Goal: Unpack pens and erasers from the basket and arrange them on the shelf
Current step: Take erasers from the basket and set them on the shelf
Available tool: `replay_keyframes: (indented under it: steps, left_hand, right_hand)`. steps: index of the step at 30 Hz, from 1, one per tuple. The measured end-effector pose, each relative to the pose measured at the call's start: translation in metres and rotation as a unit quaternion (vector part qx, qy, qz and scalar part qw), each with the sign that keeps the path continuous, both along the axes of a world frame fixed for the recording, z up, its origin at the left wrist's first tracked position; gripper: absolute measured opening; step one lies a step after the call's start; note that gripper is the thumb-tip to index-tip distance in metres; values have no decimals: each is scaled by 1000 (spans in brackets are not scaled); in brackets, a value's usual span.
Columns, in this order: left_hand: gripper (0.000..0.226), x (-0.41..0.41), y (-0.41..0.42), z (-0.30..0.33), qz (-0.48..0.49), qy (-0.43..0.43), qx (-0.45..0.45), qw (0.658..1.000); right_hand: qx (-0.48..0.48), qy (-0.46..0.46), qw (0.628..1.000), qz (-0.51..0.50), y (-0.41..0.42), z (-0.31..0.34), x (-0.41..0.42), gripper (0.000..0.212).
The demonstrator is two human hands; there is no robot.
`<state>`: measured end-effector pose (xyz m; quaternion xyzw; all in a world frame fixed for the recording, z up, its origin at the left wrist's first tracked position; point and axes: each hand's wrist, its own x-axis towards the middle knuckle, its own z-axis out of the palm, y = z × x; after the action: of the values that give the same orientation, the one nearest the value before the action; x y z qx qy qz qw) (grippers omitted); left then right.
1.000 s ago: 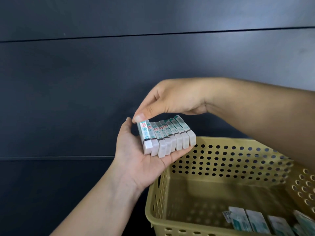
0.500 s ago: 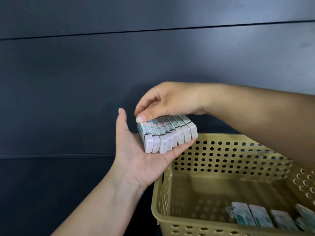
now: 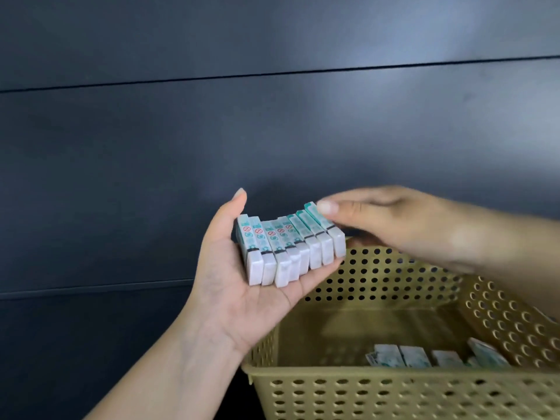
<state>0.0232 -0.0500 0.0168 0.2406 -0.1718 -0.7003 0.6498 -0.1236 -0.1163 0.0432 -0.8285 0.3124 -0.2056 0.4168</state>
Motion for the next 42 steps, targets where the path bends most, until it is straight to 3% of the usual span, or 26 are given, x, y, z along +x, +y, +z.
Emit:
replay_keyframes:
  steps: [4,8,13,21,26,30,36,42]
  left_hand:
    - [59,-14,14,11,-7,-12,-31,999]
    - [56,-35,24,17,-33,-15,-55,998]
    - [58,-77,36,6,-81,-25,-64,994]
    - [60,-217,66,3,-162,-36,-82,983]
    - [60,-353,81,-15,-232,-21,-67,970]
    - [57,-461,88,-34,-281,9,-34,959]
    - [58,-569,76,-55,-310,38,5,950]
    - [59,-668,39,-64,-317,37,23,948]
  right_hand:
    - [-40,-55,996,65,34,-3,-8,43]
    - [-105,-125,986,15,60,-7,-26,44]
    - [-165,-129,974,-85,78,-24,-65,43]
    - [-197,-154,951,-182,134,-33,-202,32]
    - [-165,-105,936,-293,170,-54,-339,52]
    - [-111,-67,913,-387,193,-71,-440,103]
    - [-69,-69,896,-432,203,-87,-537,94]
    - [-103,-62,875,-469,166,-103,-625,99]
